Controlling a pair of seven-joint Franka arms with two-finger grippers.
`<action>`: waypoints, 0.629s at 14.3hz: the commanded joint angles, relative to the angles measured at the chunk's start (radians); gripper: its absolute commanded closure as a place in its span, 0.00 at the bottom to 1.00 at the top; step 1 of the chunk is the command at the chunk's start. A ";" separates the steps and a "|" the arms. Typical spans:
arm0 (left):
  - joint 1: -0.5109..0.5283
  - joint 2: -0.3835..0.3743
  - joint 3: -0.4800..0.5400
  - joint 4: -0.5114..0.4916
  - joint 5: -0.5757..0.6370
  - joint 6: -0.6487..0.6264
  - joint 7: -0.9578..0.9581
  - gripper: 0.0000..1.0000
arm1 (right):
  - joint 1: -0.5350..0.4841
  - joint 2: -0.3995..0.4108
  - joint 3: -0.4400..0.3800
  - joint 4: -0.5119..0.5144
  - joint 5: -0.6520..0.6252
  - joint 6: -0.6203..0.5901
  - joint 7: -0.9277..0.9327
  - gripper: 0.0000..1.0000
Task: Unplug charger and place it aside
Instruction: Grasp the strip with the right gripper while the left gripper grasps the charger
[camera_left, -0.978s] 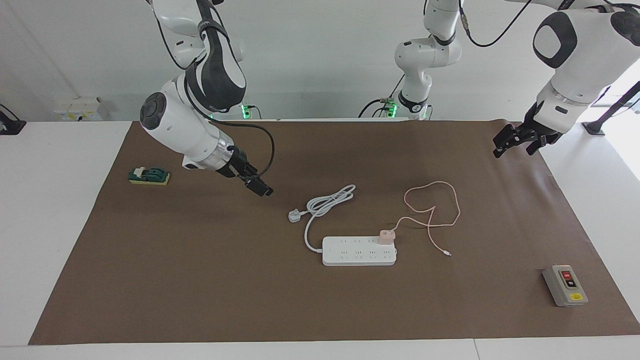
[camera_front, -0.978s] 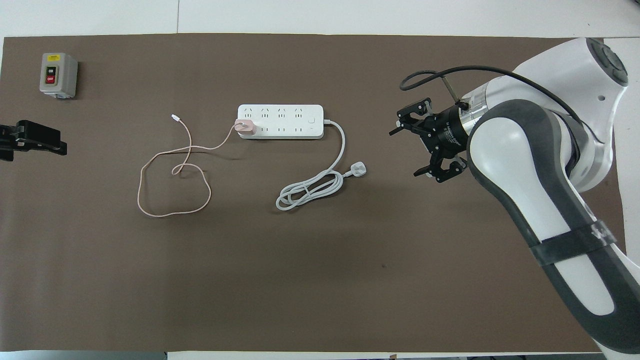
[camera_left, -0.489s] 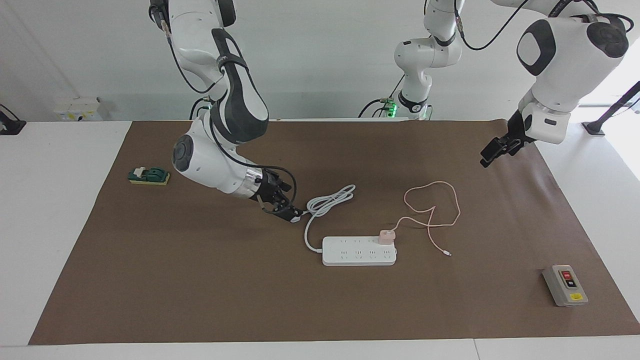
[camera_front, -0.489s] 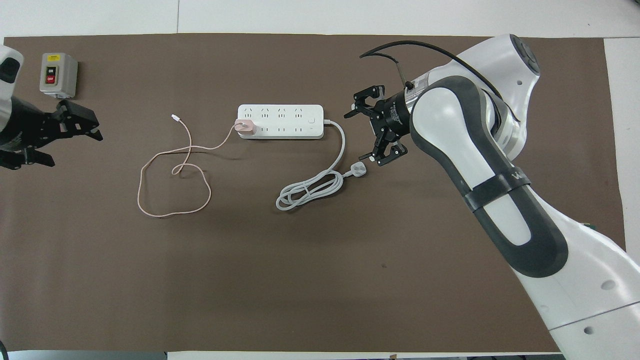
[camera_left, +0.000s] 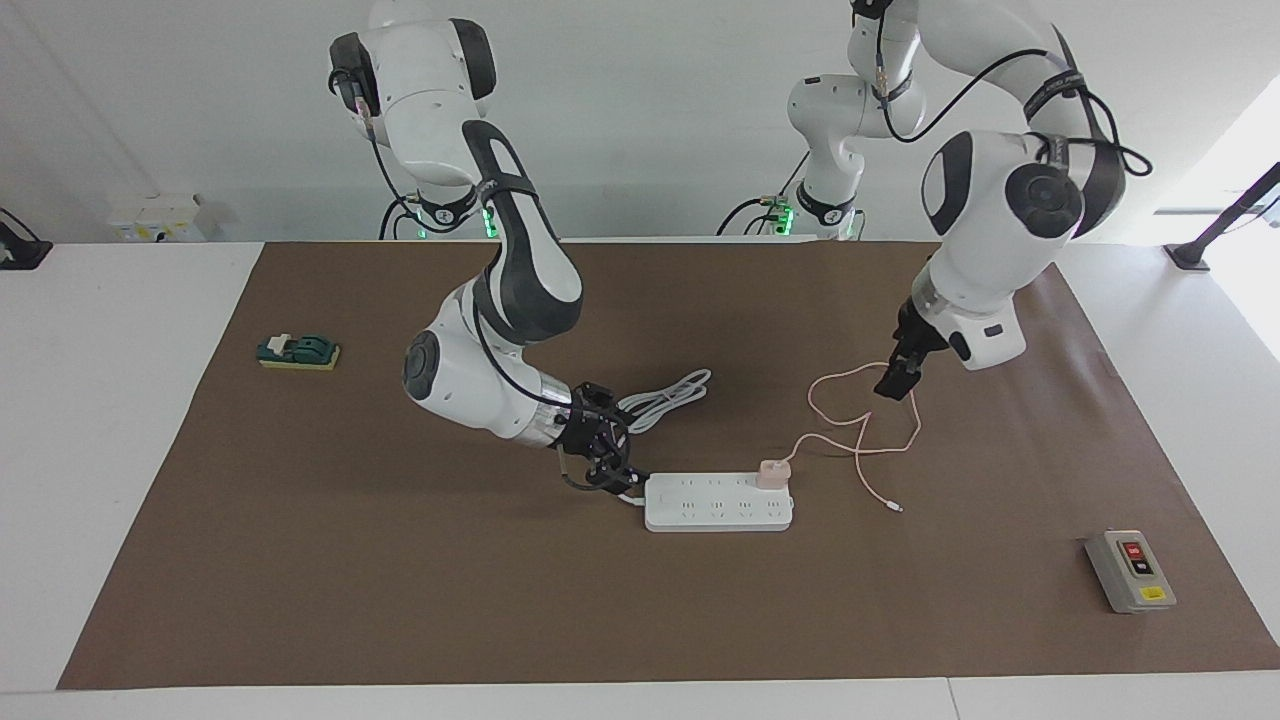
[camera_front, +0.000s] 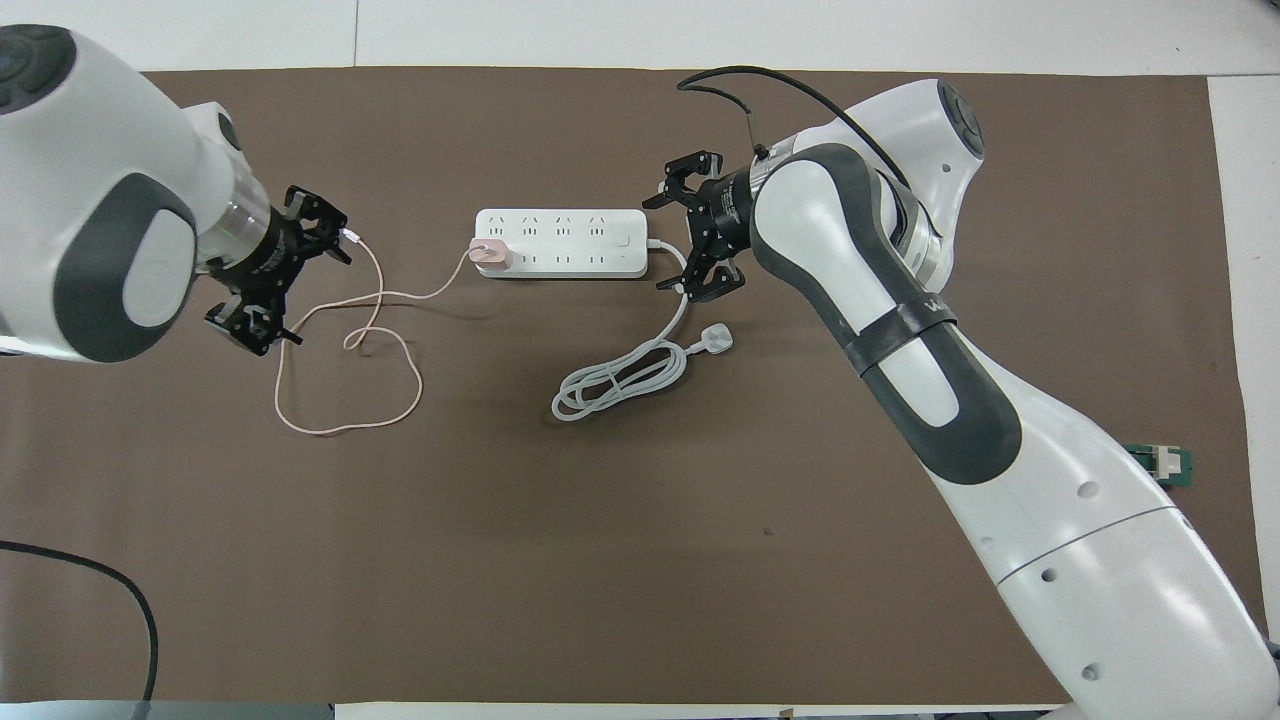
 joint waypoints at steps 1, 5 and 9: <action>-0.048 0.053 0.014 0.038 -0.002 0.087 -0.197 0.00 | -0.009 0.133 0.001 0.164 0.057 -0.025 0.066 0.00; -0.088 0.093 0.014 0.035 -0.009 0.189 -0.478 0.00 | -0.022 0.217 0.026 0.254 0.112 -0.037 0.079 0.00; -0.112 0.116 0.014 0.024 -0.009 0.226 -0.558 0.00 | -0.022 0.259 0.033 0.277 0.112 -0.046 0.076 0.00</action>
